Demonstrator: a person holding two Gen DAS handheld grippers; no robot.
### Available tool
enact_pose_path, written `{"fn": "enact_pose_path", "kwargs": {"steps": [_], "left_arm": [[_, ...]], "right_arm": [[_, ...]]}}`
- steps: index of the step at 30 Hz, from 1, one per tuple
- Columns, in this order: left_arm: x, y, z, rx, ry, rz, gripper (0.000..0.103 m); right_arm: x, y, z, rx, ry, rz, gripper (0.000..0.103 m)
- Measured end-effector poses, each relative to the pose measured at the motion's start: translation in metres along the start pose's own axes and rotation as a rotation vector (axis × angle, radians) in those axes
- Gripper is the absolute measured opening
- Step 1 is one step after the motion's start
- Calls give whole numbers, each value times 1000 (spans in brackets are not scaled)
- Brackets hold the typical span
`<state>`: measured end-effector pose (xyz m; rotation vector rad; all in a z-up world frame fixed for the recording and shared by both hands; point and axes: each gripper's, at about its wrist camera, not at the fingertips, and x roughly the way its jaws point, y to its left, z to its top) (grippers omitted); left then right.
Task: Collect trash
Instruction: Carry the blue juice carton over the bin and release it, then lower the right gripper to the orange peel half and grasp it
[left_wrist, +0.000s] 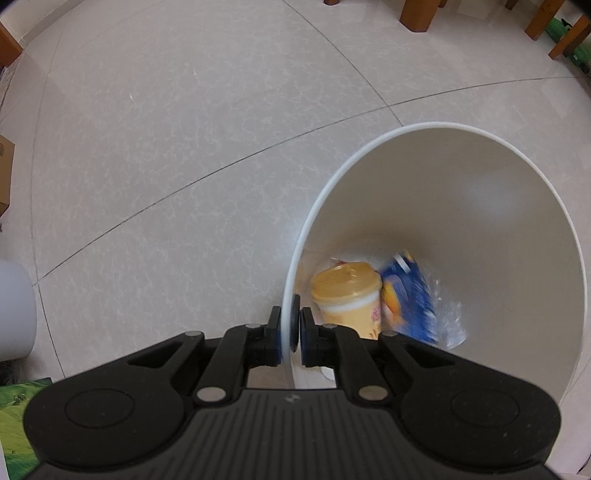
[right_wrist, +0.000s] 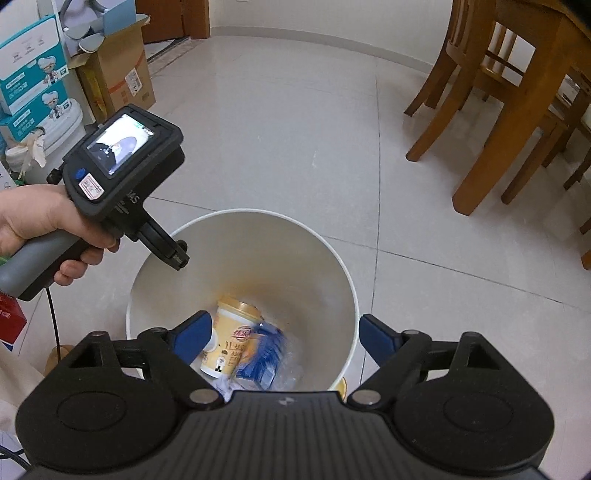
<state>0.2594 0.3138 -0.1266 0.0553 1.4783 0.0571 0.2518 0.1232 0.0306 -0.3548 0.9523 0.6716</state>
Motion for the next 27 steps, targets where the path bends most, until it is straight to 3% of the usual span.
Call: {"fn": "enact_pose_path", "kwargs": {"steps": [8,14,22,27], "left_arm": [[1,1,-1,-6,0,-5,7],[1,3,0,-13,3,-11,7],[2,6,2,-17,7,-16,7],[2,5,3,-18,6,-11,7]], "right_arm": [[-6,-22,-21,51,-10,-59,90],[-8,-58,-61,139,-3,-106,90],[21,-75,-116,166,-3,-106,90],[51,-71,-137,131,60,-69,90]]}}
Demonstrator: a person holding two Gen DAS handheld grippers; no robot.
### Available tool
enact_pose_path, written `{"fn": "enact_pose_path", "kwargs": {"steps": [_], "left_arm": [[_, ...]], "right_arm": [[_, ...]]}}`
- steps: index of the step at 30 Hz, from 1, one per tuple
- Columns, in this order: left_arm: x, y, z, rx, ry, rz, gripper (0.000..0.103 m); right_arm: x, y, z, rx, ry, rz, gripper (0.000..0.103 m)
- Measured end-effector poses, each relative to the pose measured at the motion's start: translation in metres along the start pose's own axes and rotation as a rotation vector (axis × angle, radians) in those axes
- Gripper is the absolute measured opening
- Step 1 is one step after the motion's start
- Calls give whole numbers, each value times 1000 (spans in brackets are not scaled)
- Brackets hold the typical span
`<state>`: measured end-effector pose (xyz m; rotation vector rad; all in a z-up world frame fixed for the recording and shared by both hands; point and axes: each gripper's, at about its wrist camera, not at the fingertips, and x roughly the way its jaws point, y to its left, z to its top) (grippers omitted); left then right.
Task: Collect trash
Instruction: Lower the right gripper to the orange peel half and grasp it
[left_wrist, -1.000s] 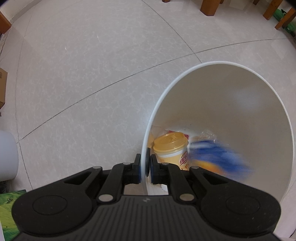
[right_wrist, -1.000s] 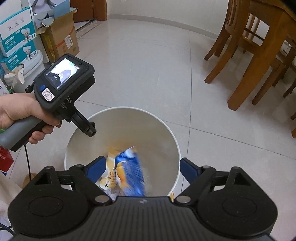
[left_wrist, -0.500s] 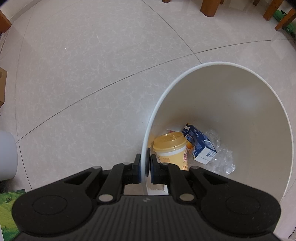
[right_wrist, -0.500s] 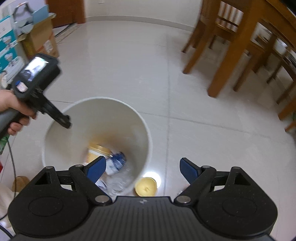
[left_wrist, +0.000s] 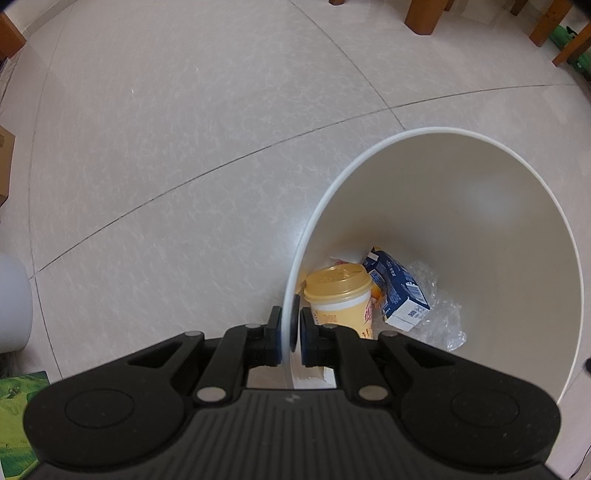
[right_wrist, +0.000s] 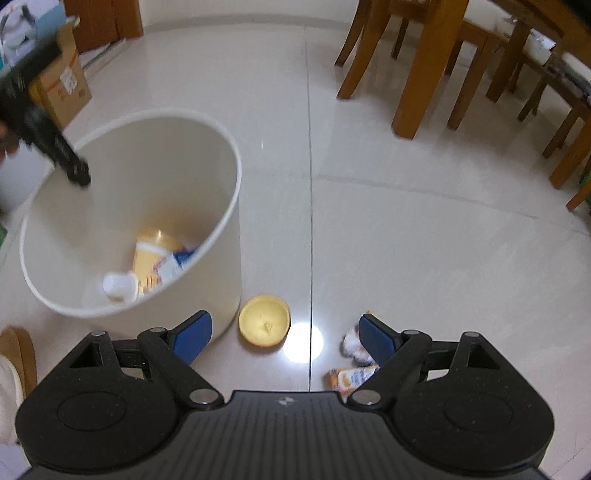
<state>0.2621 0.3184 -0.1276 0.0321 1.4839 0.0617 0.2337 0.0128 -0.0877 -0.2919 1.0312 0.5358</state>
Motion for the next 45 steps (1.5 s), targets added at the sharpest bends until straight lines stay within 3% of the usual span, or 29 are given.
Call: {"fn": "enact_pose_path", "kwargs": {"steps": [11,15,26,30,45], "left_arm": [[-2,-1,1,-3,-8,10,7],[-1,2,-2,-7,-12,9,7],[-3,1,-1,-6,-9,7,7],[-4,1,-1,5,-13,9,7],[0,-7,-2,19,-18,34,8]], "right_arm": [[53,18,-18,-240,66,50,90],[69,19,-23,-354,44,60,90],[145,12,-42,-370,37,69,90],[167,17,-47,-406,24,63,96],[225,38,-46,-535,-9,41,100]]}}
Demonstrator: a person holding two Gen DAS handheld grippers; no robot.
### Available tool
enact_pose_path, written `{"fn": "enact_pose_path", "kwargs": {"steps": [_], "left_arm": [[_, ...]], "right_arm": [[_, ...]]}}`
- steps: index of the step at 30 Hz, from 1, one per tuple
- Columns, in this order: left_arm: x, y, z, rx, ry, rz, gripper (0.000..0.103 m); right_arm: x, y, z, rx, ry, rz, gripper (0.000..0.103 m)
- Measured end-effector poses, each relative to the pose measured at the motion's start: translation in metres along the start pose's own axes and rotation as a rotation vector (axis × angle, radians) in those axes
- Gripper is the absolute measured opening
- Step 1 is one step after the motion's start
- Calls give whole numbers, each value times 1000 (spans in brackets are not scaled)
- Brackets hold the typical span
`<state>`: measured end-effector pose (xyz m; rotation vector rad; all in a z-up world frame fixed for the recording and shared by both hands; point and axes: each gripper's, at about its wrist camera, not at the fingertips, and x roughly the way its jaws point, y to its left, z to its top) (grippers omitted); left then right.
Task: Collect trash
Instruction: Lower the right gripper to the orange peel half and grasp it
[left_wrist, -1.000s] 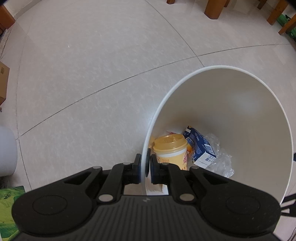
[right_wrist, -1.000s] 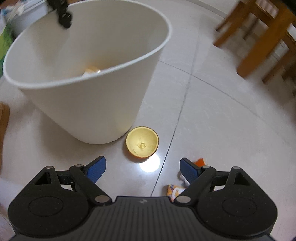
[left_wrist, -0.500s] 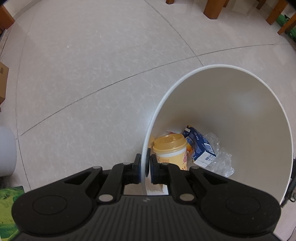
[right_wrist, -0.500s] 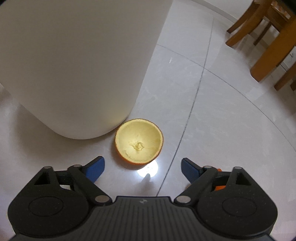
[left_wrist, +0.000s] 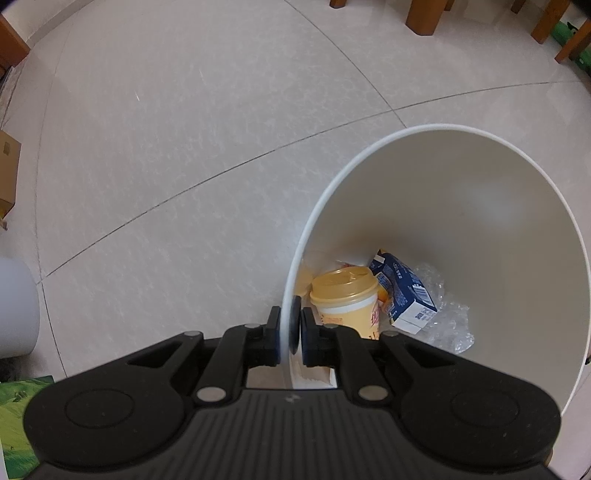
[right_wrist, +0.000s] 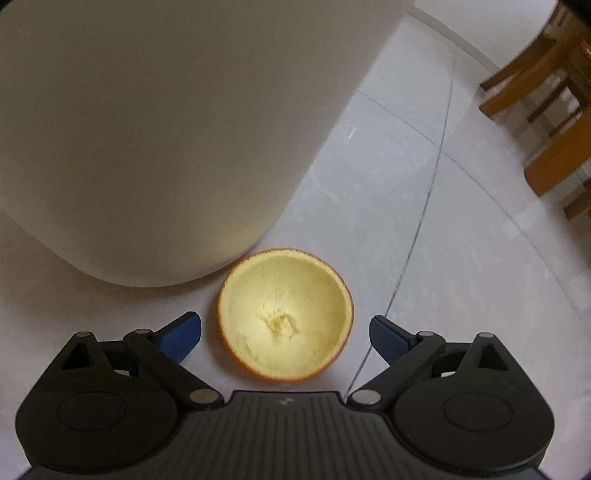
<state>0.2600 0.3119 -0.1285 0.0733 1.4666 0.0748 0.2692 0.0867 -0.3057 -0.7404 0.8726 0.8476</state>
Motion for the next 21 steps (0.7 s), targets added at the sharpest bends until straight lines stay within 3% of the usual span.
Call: {"fn": "enact_pose_path", "kwargs": {"steps": [10,12,14,21], "left_arm": [[0,0,-1,4,0,1,8],[0,1,0,0,0,-1,8],[1,1,0,0,1,-3,8],[2,1,-1,3,3,-1,8]], "right_arm": [[9,-2,1,17,5,23,95],[10,-10,2,34,0,17,87],[8,-16,2,63,5,21,81],[1,-38,-5,233,39,77,77]]}}
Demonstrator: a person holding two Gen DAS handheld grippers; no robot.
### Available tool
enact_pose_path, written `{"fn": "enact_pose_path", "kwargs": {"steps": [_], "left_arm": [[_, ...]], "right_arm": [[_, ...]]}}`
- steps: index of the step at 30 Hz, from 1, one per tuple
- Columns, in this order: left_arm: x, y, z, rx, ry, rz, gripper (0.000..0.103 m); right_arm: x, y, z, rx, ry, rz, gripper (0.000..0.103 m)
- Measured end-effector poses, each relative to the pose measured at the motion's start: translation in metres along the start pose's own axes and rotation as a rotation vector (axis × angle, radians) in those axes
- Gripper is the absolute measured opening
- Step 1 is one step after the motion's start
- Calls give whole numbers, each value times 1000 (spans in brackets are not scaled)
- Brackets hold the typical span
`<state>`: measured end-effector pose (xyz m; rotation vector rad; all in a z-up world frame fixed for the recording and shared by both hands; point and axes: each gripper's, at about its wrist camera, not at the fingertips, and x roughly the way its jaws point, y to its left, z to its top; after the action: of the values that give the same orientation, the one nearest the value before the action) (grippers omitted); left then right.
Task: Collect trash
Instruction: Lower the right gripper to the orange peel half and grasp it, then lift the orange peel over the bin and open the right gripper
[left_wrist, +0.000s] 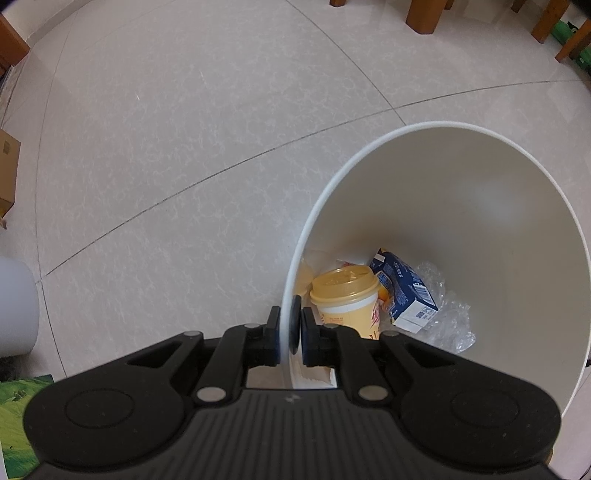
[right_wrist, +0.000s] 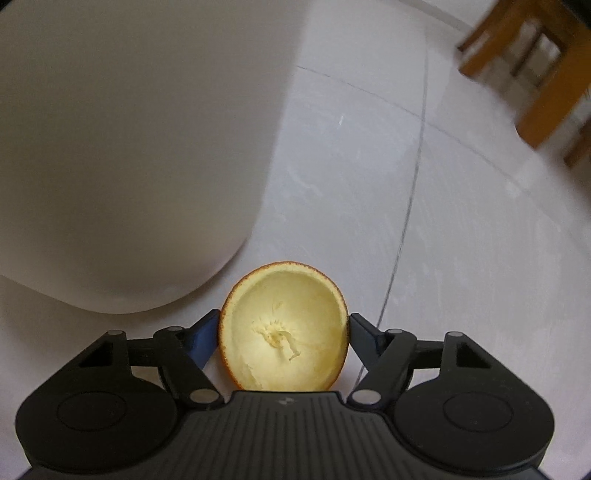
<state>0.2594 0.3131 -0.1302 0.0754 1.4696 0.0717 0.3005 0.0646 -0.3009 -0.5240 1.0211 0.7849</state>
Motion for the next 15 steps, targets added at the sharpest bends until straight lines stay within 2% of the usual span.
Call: {"fn": "enact_pose_path", "kwargs": {"steps": [3,9,15], "left_arm": [[0,0,0,4,1,0,8],[1,-1,-1,11,1,6,8],[3,-5,-2,14,2,14,8]], "right_arm": [[-14,-12,-5,32,10,6,76],[-58,-46,-8,128,77,-42,76],[-130,-75,5,259,45,-71,76]]}}
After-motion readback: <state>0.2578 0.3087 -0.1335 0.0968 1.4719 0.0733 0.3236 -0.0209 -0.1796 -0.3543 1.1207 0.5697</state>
